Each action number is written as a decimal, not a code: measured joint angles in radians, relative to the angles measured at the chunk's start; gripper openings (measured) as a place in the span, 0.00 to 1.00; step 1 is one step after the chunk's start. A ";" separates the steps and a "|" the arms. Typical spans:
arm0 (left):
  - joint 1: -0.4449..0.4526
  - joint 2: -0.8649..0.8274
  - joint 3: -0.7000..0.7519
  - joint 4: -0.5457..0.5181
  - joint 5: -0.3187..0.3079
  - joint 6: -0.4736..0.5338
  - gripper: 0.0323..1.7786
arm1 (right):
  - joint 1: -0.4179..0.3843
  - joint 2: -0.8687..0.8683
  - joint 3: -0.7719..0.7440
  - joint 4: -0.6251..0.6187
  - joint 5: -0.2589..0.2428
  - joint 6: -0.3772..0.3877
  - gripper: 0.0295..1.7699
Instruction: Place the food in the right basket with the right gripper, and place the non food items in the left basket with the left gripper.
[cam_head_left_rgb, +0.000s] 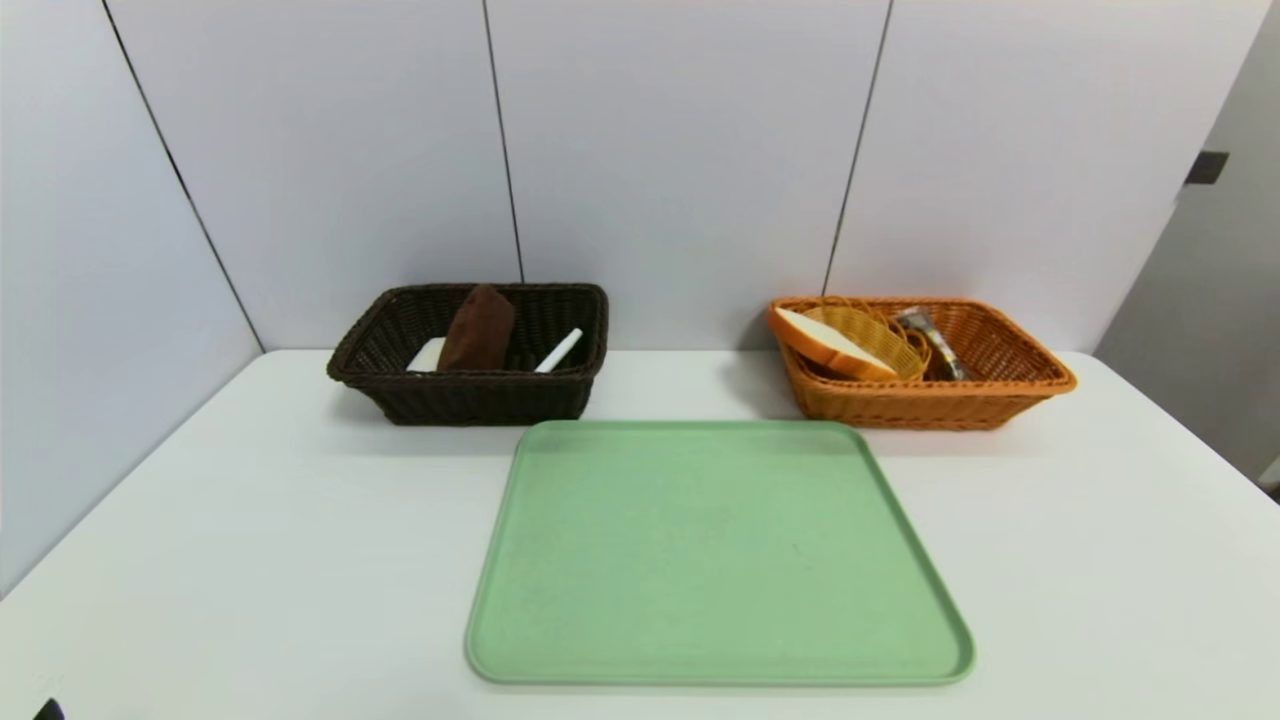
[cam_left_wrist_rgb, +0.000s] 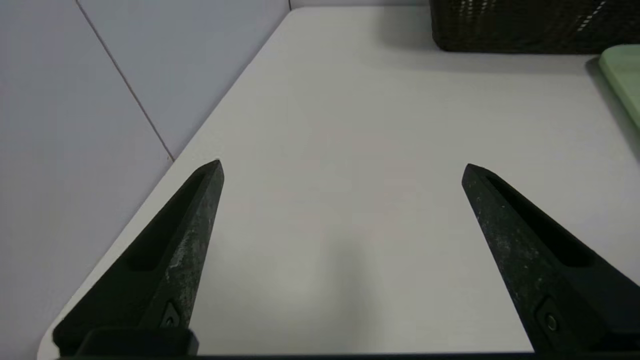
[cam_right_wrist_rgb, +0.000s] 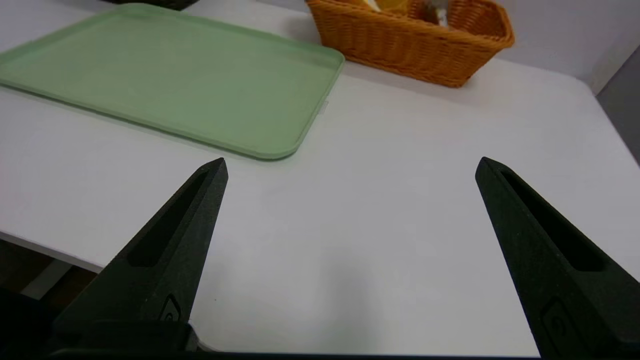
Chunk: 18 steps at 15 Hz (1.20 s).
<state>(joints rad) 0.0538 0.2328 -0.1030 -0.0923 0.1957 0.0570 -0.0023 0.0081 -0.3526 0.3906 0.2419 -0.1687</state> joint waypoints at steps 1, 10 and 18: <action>-0.004 -0.014 0.007 -0.024 -0.001 0.010 0.95 | 0.000 -0.004 -0.004 -0.018 -0.011 -0.016 0.97; -0.040 -0.225 0.045 -0.158 -0.146 0.054 0.95 | 0.000 -0.009 0.079 -0.448 -0.053 -0.092 0.97; -0.040 -0.234 0.101 -0.173 -0.149 0.051 0.95 | 0.000 -0.009 0.341 -0.641 -0.090 -0.080 0.97</action>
<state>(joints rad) 0.0134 -0.0013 -0.0017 -0.2649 0.0470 0.1081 -0.0019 -0.0013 -0.0119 -0.2504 0.1515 -0.2487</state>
